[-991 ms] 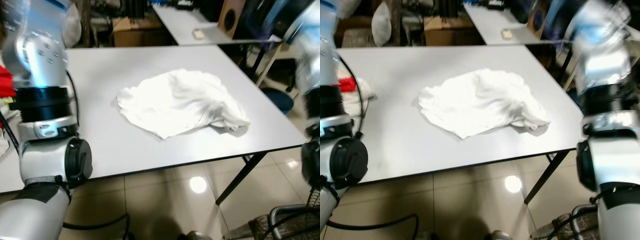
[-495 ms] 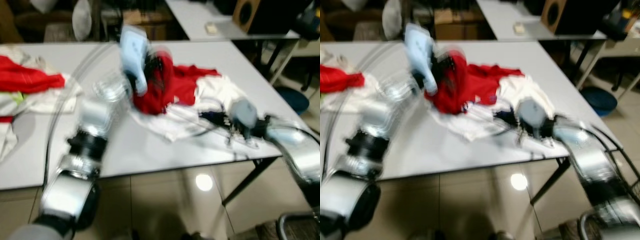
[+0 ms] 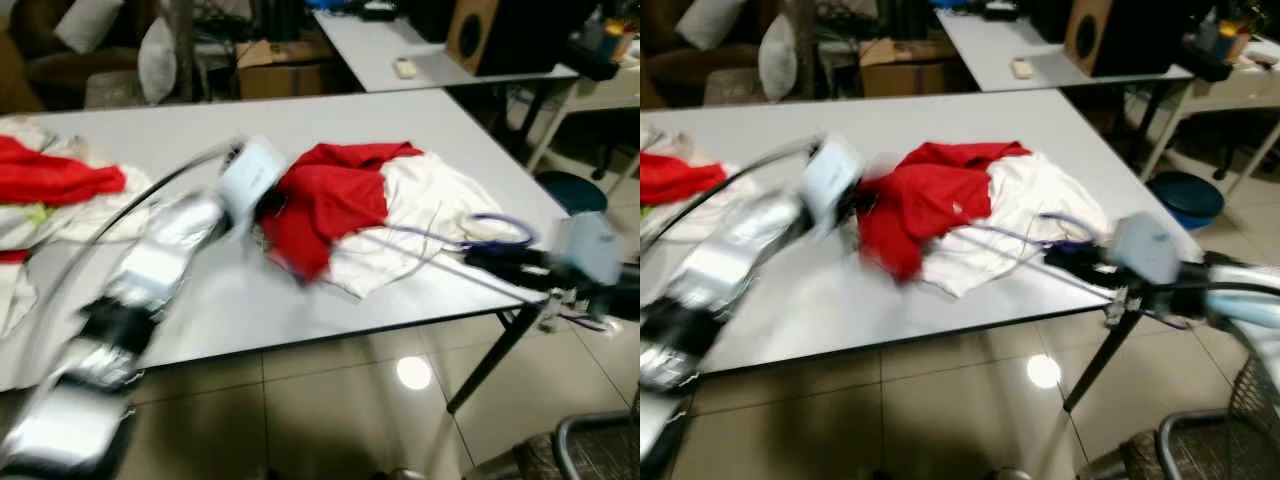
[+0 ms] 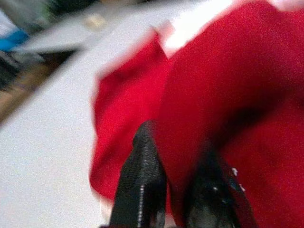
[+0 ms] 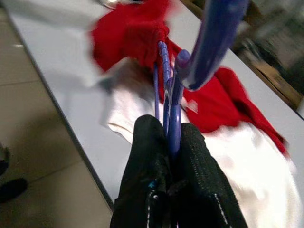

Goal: Hang hanger

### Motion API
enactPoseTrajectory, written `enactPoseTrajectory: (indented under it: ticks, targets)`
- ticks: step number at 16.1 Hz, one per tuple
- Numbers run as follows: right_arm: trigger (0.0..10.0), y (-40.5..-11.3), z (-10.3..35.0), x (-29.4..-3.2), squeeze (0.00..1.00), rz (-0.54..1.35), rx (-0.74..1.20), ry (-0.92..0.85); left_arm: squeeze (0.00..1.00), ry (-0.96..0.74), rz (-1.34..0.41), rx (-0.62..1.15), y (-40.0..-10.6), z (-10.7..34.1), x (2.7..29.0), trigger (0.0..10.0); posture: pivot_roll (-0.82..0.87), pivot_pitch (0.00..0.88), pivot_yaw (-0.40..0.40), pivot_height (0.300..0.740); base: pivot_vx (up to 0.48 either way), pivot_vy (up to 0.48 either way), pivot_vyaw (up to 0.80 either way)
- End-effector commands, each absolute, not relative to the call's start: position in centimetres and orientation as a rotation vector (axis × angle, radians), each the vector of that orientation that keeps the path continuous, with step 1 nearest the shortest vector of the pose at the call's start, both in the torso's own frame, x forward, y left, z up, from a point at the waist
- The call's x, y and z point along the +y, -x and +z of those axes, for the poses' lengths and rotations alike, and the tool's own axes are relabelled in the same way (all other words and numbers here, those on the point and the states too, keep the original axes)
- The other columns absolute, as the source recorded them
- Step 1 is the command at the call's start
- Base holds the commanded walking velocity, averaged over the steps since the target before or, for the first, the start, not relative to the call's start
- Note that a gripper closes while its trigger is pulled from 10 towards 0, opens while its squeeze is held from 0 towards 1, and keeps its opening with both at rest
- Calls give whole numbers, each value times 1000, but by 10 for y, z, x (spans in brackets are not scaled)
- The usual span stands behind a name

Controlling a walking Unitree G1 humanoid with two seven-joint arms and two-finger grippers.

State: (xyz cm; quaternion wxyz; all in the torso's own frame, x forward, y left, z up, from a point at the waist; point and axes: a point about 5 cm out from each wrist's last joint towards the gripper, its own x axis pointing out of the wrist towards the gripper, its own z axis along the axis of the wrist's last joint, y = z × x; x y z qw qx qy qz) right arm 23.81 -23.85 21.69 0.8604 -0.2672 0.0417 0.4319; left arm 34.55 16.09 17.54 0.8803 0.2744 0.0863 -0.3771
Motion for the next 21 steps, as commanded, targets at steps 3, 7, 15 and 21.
enactPoseTrajectory:
  ticks: [3, 7, 15, 21]
  targets:
    - [10000, -232, 224, -230, 0, 831, 71, 472, 1000, -710, -949, 264, -320, 177, 178, 10000, -130, 0, 11, 740, 0, 0, 0]
    - [10000, -224, 218, -230, 0, 817, 186, 374, 1000, -653, -873, 235, -308, 198, 208, 10000, -119, 0, 6, 740, 0, 0, 0]
    - [10000, -240, 230, -242, 0, 942, 464, 819, 1000, -467, -896, 48, -319, 200, 142, 10000, -164, 0, 14, 740, 0, 0, 0]
    - [10000, -263, 286, -250, 0, 933, 452, 1131, 1000, -401, -869, 19, -330, 186, 98, 10000, -188, 0, -36, 740, 0, 0, 0]
